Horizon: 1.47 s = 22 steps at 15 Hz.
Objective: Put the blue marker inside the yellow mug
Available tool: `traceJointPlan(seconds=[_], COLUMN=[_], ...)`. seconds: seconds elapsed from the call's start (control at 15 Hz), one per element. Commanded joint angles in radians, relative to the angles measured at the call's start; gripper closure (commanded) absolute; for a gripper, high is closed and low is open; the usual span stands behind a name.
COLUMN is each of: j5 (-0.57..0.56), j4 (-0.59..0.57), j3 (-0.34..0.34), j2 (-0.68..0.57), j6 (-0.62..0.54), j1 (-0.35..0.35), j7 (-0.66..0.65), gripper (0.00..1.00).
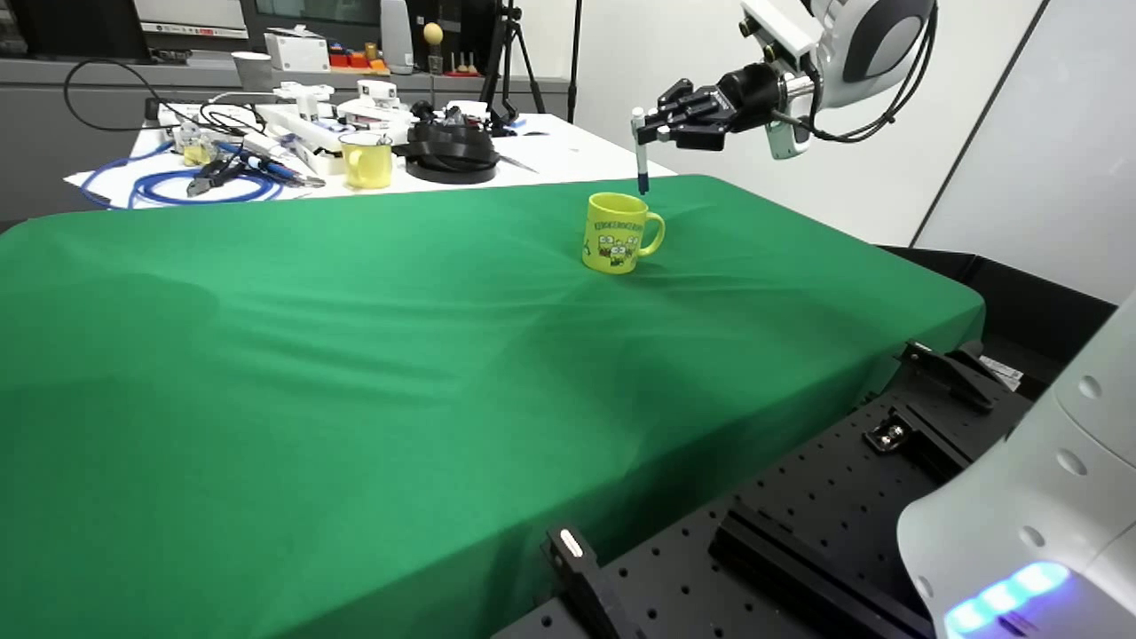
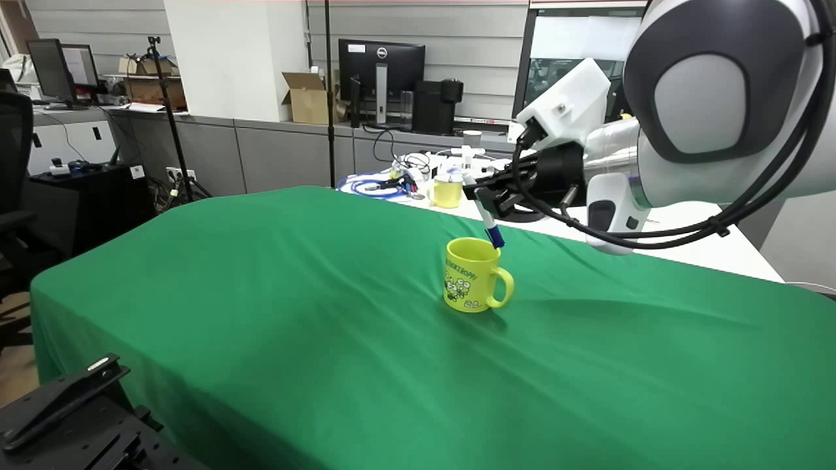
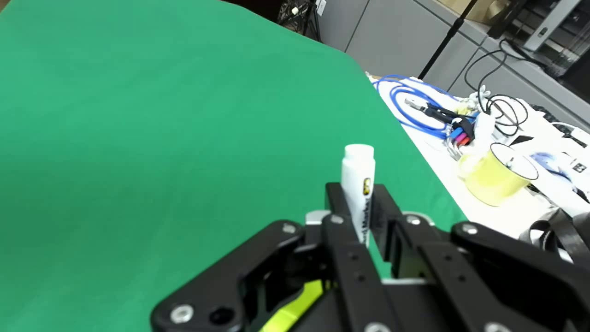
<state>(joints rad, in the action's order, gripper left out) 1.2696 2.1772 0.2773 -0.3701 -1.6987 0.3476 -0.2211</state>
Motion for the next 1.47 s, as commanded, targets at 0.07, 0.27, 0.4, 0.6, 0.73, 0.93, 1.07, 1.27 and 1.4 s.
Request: traceJointPlan(seconds=[0.07, 0.27, 0.4, 0.6, 0.73, 0.93, 1.07, 1.27, 1.4], j5=[0.079, 0.095, 0.104, 0.11, 0.11, 0.081, 0.068, 0.054, 0.039], j4=[-0.058, -0.071, -0.079, -0.086, -0.087, -0.092, -0.096, -0.102, -0.113], j3=[-0.007, -0.012, -0.012, -0.013, -0.012, -0.012, -0.018, -0.028, -0.03], j2=[-0.078, -0.113, -0.133, -0.155, -0.161, -0.164, -0.161, -0.15, -0.136], j6=[0.055, 0.074, 0.082, 0.082, 0.065, 0.028, 0.011, -0.005, -0.006], j1=[0.0, -0.005, -0.008, -0.015, -0.026, -0.057, -0.077, -0.105, -0.117], j7=[0.031, 0.03, 0.03, 0.029, 0.031, 0.026, 0.025, 0.023, 0.02], gripper=[0.96, 0.96, 0.96, 0.96, 0.96, 0.96, 0.57, 0.38, 0.24])
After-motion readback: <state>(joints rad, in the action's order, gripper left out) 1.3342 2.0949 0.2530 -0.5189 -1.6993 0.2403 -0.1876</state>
